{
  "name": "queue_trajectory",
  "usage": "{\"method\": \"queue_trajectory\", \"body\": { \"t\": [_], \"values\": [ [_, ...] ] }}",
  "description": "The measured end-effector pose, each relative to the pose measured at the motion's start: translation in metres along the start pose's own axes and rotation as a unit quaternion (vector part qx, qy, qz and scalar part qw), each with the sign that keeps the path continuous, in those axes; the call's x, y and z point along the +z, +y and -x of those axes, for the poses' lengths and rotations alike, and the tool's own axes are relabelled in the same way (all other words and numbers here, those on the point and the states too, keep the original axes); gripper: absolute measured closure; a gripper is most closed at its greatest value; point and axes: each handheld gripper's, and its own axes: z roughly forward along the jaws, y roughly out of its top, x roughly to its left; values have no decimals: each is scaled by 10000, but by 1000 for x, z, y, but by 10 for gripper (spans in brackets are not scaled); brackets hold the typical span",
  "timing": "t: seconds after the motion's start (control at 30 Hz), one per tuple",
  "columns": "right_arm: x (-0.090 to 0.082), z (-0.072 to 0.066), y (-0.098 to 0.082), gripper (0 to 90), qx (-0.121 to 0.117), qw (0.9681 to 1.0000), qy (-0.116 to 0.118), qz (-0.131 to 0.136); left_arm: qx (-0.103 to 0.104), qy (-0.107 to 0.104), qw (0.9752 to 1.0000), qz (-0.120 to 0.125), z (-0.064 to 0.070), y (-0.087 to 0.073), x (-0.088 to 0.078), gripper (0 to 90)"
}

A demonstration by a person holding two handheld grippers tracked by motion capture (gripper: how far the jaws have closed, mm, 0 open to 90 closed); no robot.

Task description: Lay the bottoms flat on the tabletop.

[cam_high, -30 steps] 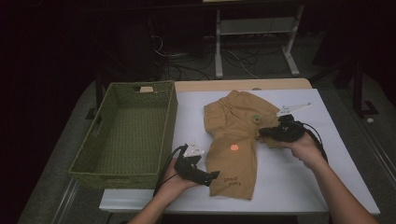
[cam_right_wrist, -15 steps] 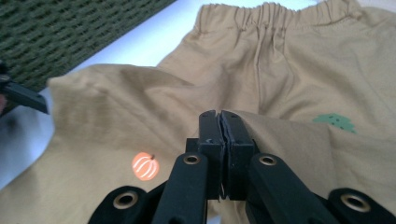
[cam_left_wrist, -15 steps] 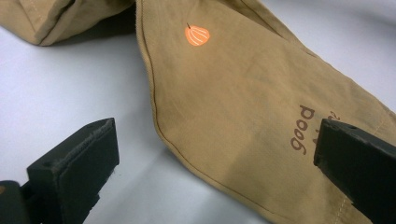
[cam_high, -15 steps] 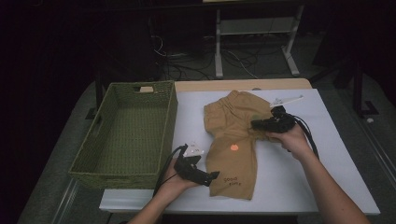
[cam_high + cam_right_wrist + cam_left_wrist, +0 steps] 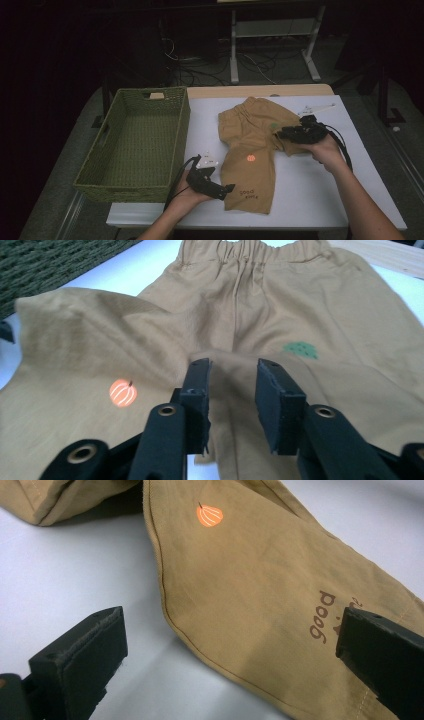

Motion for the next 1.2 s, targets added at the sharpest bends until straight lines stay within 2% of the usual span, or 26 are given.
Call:
{"method": "queue_trajectory", "body": {
  "t": [0.27,0.5,0.7,0.93,1.2],
  "values": [
    [-22,-3,-18,647,-49,9998,-34,-176,-1,4,10000,10,0,0,-1,0],
    [-26,-8,-40,630,-100,9990,-62,-438,-9,1,10000,10,0,0,-1,0],
    [-18,-4,-50,612,-86,9985,-78,-543,-7,7,10000,17,0,0,-1,0],
    [-4,-6,-51,606,-328,9969,-109,-704,7,-11,10000,-1,0,0,0,1],
    [9,-6,-54,667,-574,9934,-360,-926,28,-17,10000,-12,1,0,1,0]
  ]
}}
